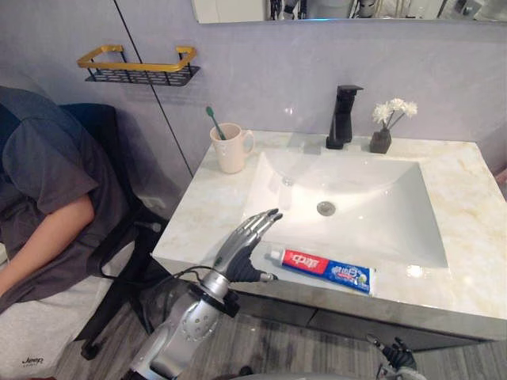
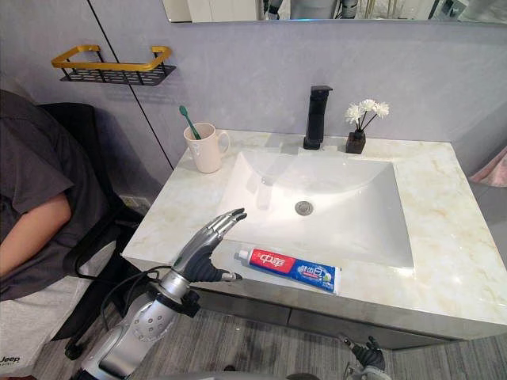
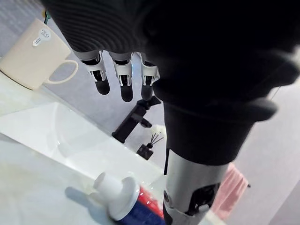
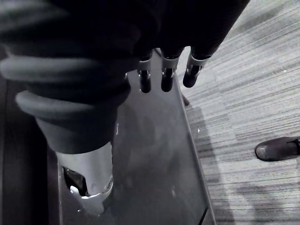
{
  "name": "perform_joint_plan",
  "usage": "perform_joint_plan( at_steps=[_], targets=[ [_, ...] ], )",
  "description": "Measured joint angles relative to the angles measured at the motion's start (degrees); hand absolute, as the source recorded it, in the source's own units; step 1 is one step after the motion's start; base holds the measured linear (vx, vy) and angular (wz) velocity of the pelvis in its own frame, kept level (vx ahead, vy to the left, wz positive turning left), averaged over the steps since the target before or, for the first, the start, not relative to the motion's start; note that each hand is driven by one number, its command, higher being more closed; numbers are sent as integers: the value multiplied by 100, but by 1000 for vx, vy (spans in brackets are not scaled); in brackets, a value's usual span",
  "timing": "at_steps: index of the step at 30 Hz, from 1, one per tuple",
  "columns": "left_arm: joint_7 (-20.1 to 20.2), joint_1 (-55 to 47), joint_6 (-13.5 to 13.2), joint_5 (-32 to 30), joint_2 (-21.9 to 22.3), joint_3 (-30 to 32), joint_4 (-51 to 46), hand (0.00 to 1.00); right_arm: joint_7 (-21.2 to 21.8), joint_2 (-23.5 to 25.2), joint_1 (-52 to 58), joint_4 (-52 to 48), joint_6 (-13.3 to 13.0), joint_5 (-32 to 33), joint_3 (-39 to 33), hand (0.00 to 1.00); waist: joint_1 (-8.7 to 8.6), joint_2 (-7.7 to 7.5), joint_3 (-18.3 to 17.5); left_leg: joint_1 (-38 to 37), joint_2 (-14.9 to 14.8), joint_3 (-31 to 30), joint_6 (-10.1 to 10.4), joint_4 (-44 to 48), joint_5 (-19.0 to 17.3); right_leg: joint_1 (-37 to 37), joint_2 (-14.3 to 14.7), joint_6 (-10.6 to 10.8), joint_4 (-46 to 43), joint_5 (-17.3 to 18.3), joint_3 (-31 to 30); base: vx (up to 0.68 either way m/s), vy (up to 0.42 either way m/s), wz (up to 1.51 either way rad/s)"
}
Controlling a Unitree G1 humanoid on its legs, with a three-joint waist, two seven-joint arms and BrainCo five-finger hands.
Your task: Organize washtable
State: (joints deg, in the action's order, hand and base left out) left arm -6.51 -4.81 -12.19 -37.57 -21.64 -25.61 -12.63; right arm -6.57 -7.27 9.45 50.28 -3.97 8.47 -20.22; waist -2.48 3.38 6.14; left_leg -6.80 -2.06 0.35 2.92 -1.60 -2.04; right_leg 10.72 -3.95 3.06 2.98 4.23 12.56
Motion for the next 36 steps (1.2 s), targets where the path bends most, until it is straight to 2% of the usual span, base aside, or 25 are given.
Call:
perform_joint_plan(
  at_steps=[8,19,23,25,29,32,36],
  targets=[
    [9,320,75,-598,15,-432,522,0,-5,-7,-20,-13,3,-6,55,0,-161,11,-6,0,6,4,0,-74,10,-5,3,9,80,-16,1,-8,-2,0],
    [75,705,181,-537,118,-645,827,0,-84,-11,-123,-14,11,-9,49,0,-224,82,38,-4,18,16,3,-73,11,4,-14,50,112,-44,-3,-20,-3,0],
    [461,857,183,238,104,-635,861,0,-60,-16,-119,-14,66,-18,34,0,-312,134,95,-6,14,61,5,-59,10,3,-12,46,113,-54,-21,-58,-10,-3],
    [556,890,177,385,76,-636,860,0,-58,-28,-116,-13,78,-18,32,0,-322,150,110,-8,12,87,5,-61,9,-2,-12,50,117,-59,-30,-35,-8,-5],
    [919,986,169,1168,-333,-603,795,0,52,-113,-57,-9,196,-107,30,0,-324,213,133,-19,5,105,6,-71,8,4,-6,52,128,-60,-34,0,0,0],
    [1034,987,169,1465,-529,-538,758,0,79,-151,-67,-9,197,-191,37,0,-317,210,135,-39,9,111,6,-86,8,16,-12,52,129,-60,-31,0,0,0],
    [1022,989,169,1506,-671,-509,744,0,162,-170,-133,-9,196,-212,55,0,-311,197,142,-111,10,116,6,-118,8,71,-13,53,130,-60,-26,0,0,0]
  ],
)
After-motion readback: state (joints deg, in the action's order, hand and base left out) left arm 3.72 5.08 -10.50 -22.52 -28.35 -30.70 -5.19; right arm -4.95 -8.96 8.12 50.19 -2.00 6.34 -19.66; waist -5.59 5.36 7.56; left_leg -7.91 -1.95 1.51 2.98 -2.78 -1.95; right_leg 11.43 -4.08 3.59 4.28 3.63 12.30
